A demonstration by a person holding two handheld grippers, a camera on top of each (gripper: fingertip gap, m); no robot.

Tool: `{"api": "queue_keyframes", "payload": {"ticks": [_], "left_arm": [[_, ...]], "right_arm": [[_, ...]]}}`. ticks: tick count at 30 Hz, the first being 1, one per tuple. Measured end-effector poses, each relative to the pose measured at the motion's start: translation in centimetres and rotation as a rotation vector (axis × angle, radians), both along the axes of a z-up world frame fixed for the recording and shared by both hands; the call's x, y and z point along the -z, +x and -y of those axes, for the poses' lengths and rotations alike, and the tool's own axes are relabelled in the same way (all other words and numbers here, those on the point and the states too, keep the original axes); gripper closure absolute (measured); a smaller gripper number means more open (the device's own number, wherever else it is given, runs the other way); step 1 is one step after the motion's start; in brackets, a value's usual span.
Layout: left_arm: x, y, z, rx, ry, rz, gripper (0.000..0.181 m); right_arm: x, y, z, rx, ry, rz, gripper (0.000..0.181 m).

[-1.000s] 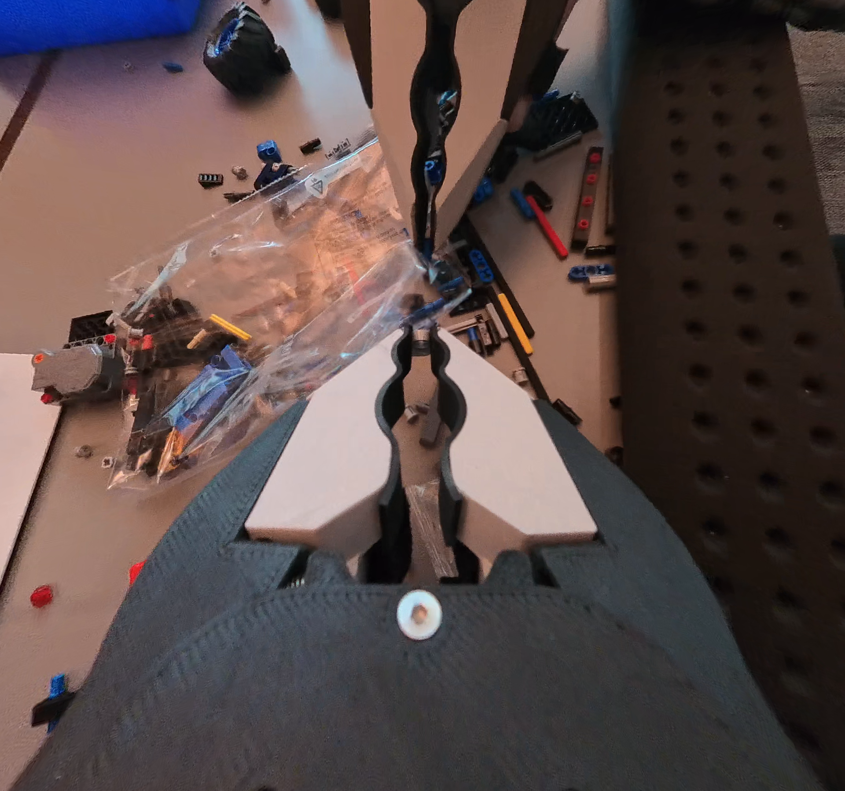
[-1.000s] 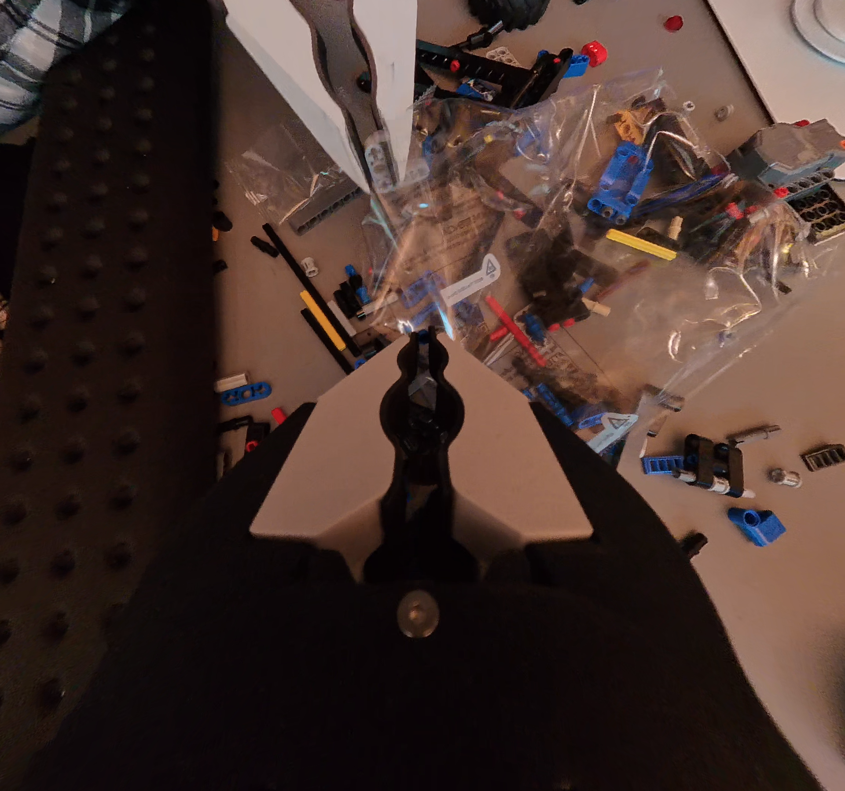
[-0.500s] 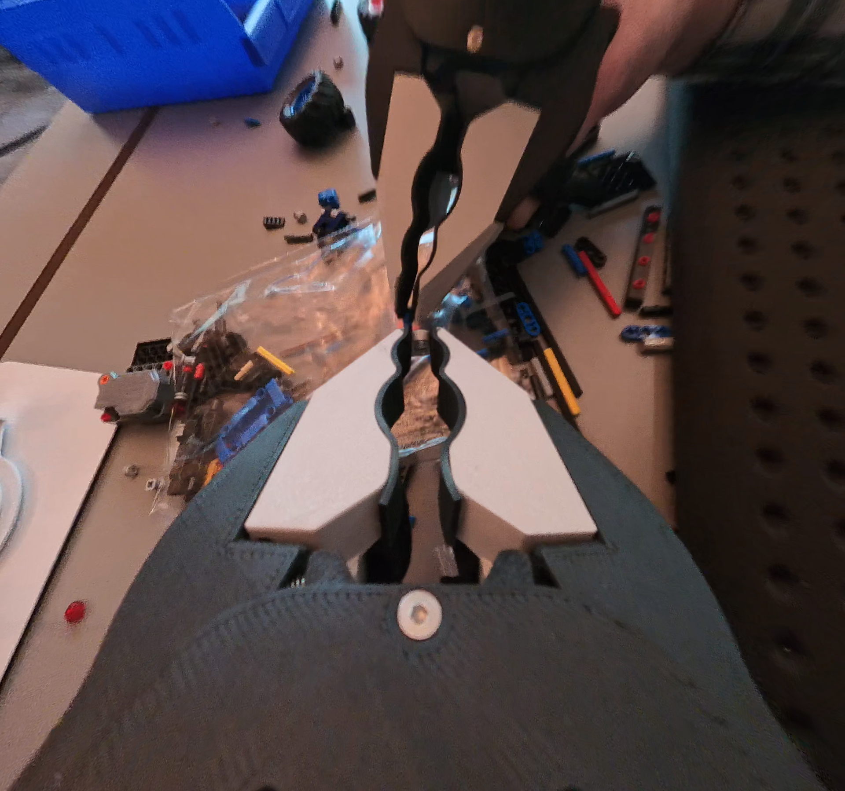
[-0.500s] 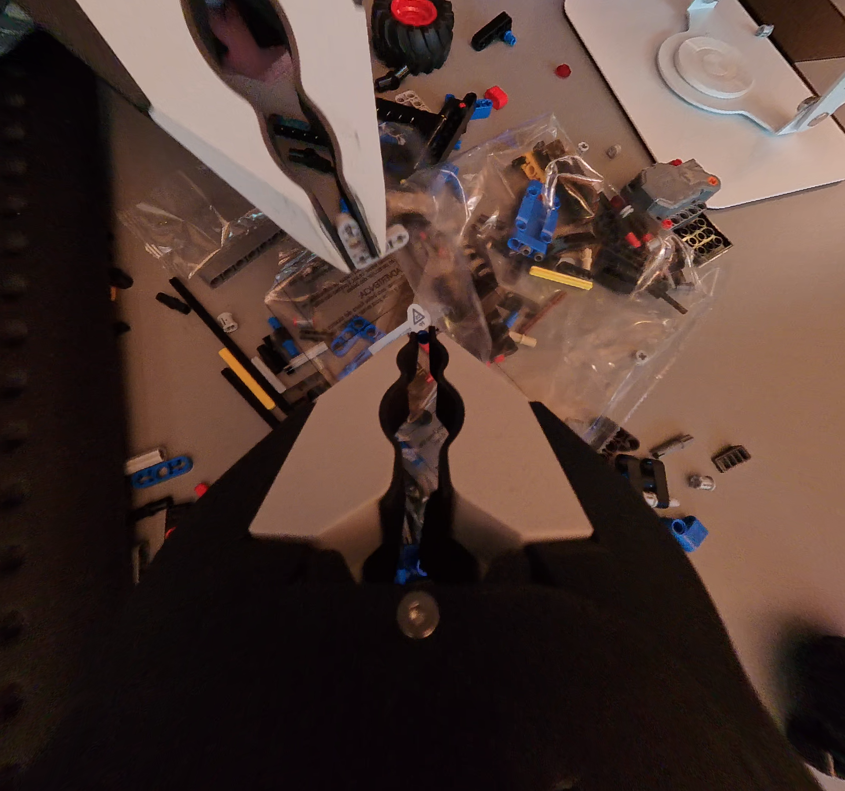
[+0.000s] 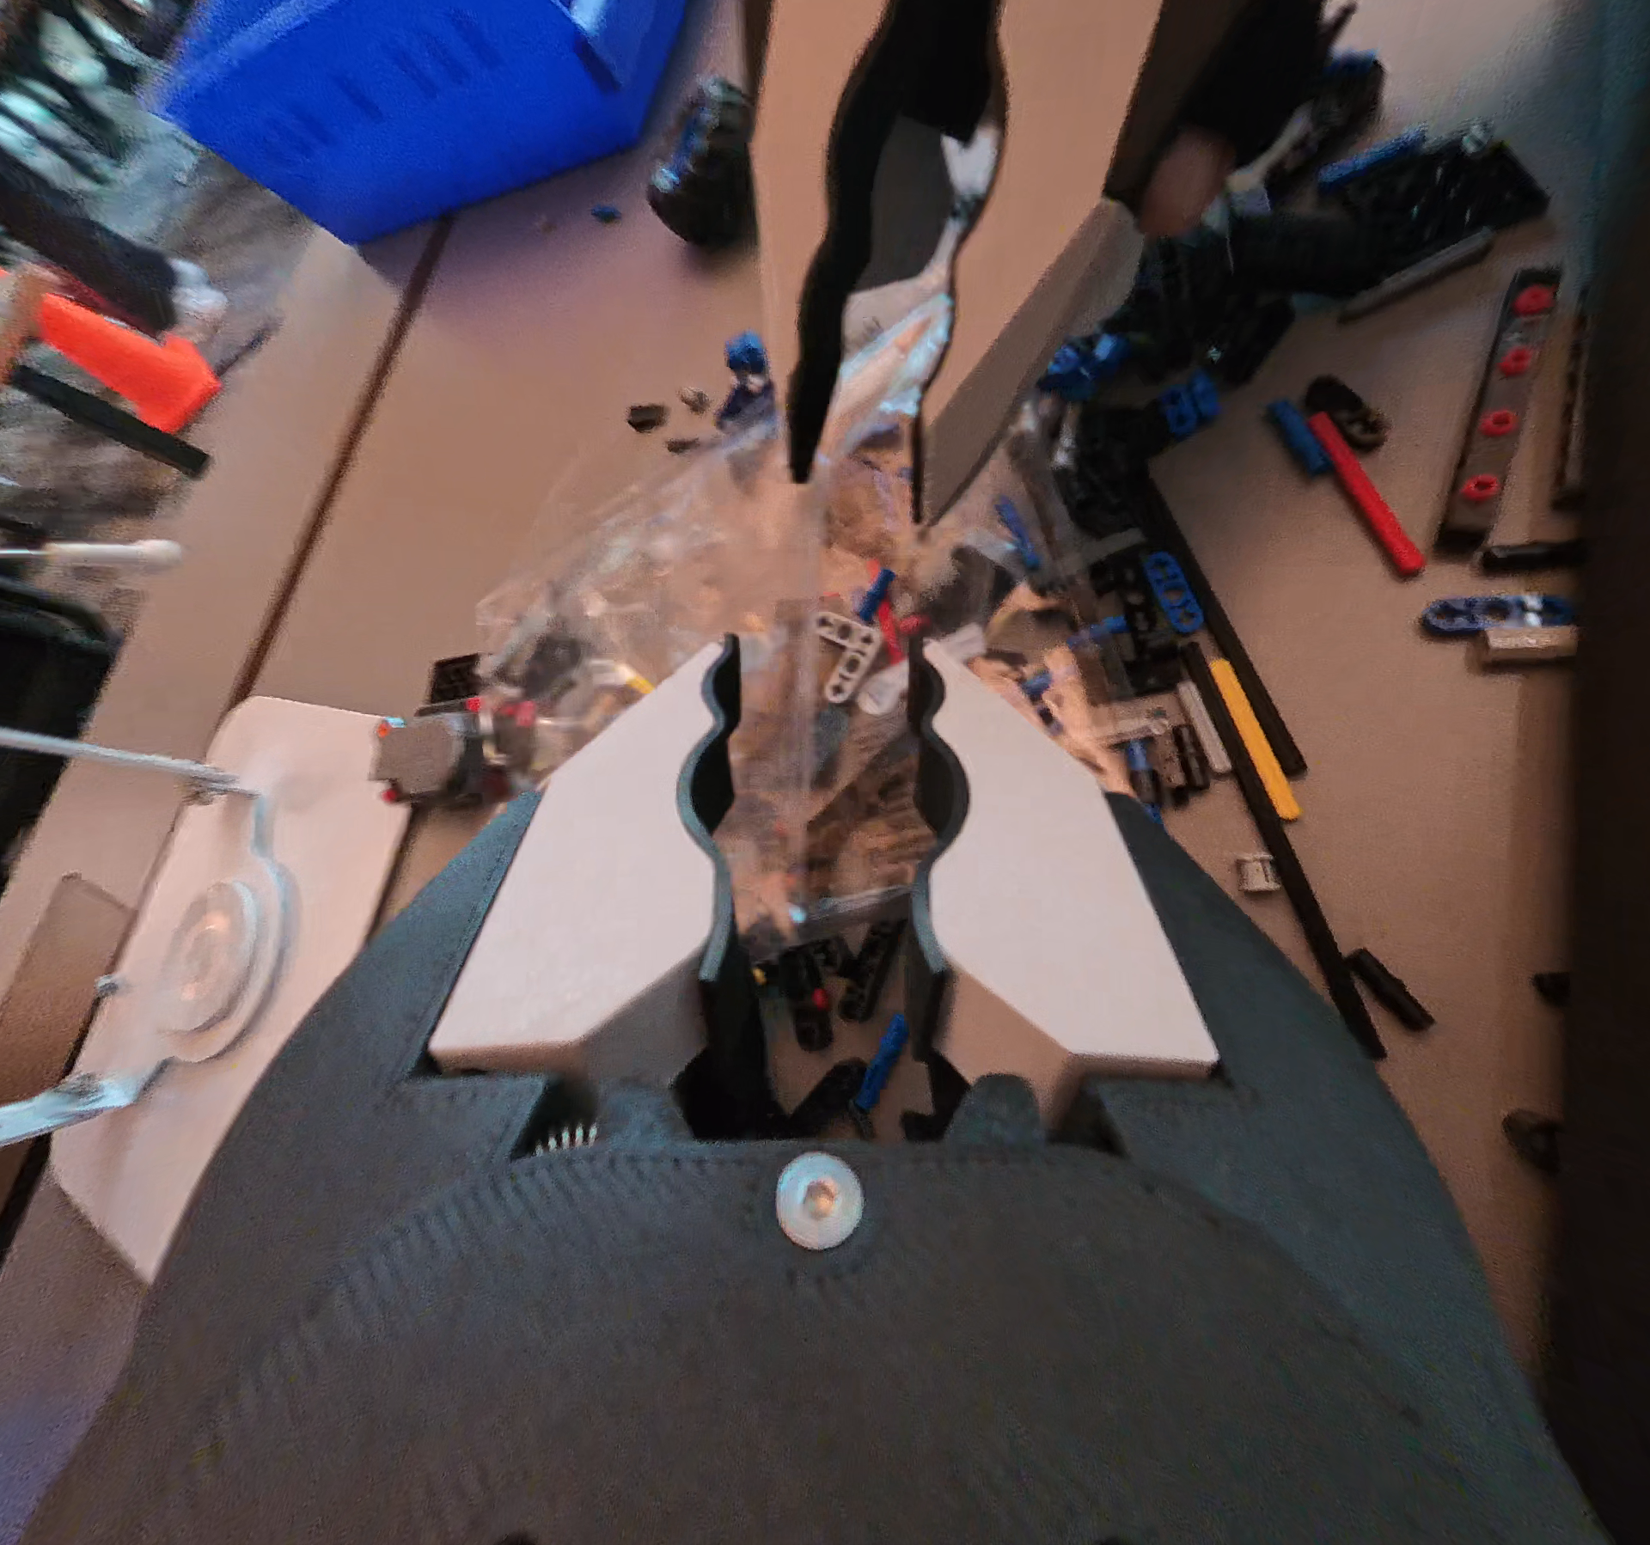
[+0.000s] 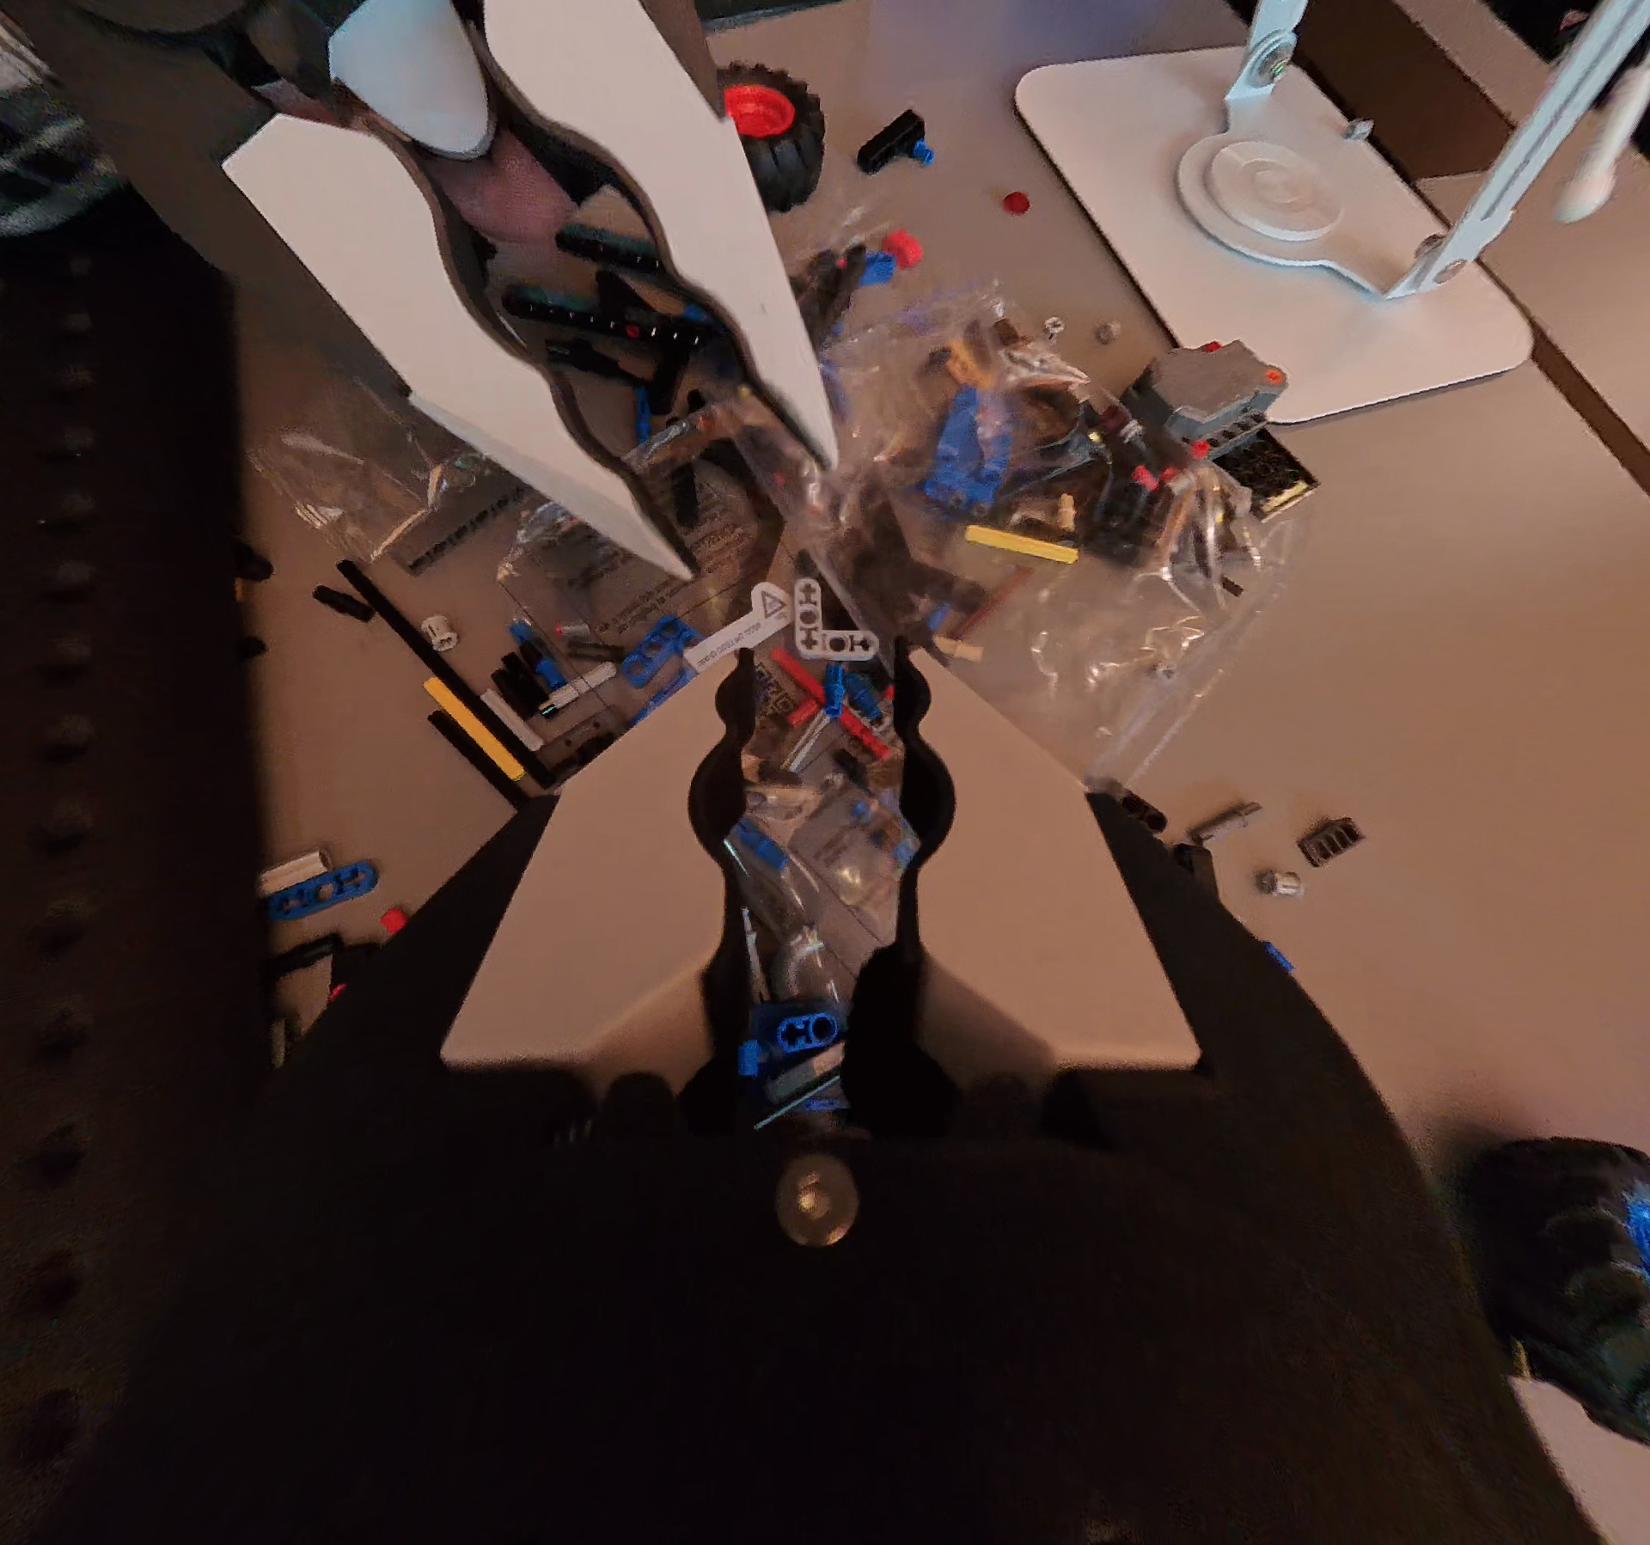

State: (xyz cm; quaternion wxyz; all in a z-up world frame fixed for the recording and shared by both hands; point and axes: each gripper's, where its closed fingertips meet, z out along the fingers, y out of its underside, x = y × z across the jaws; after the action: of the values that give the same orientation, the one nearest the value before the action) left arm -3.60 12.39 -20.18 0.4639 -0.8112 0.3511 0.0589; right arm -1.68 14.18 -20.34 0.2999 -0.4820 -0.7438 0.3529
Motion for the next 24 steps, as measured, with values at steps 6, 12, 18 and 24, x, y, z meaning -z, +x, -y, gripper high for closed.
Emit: {"api": "queue_keyframes", "payload": {"ticks": [6,12,18,24], "left_arm": [[-1.9,-3.3,-1.0,-0.162,0.082,0.059,0.114],[1.6,-3.0,-0.7,-0.158,-0.105,0.120,0.138],[0.5,-2.9,-0.9,-0.163,-0.066,0.154,0.181],[-1.2,-3.6,-1.4,-0.196,0.011,0.194,0.181]], "right_arm": [[-2.1,2.3,-1.6,0.032,-0.041,-0.070,0.154],[-1.6,6.4,-2.6,0.026,-0.067,0.033,0.148],[1.5,9.1,-3.7,0.081,-0.015,0.184,0.146],[3.7,8.0,-4.8,0.130,-0.031,0.262,0.156]]}}
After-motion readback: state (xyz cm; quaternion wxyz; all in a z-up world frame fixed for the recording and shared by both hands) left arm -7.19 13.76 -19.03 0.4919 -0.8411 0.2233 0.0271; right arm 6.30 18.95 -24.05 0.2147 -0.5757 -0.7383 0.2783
